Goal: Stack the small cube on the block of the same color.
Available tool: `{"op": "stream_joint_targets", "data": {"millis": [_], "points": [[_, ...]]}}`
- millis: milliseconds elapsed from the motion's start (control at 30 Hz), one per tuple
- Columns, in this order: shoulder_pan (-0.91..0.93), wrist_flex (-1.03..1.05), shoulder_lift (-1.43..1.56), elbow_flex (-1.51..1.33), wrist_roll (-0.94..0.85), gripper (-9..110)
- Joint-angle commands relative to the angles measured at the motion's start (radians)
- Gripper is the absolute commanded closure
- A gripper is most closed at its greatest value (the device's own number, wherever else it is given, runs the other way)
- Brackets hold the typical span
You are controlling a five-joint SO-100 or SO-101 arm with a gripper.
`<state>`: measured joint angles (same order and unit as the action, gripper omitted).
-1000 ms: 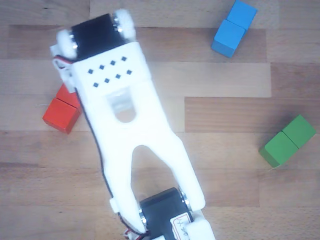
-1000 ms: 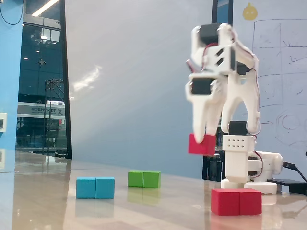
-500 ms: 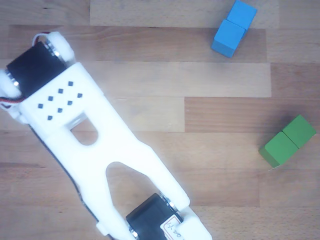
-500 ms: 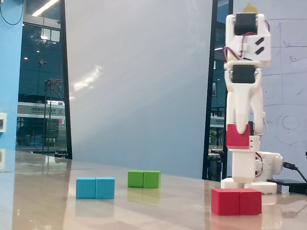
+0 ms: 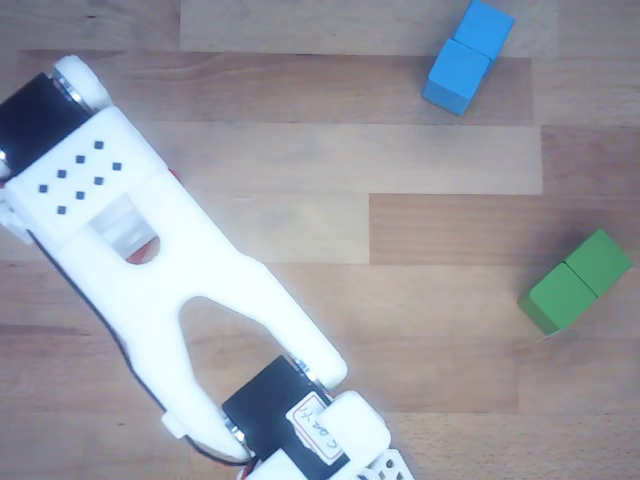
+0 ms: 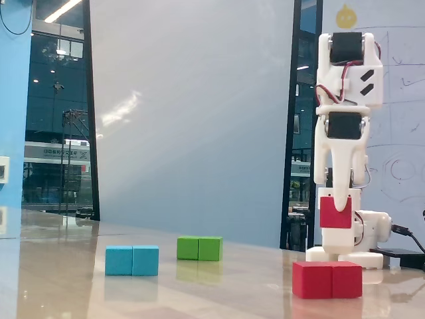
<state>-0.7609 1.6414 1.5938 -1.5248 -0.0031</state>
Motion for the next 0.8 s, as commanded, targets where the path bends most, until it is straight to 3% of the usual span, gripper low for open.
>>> {"op": "stream_joint_targets", "data": {"millis": [0, 767], "points": [[0.028, -0.037, -0.003, 0.103, -0.011, 94], [0.078, -0.091, -0.14, 0.101, -0.008, 94]]}}
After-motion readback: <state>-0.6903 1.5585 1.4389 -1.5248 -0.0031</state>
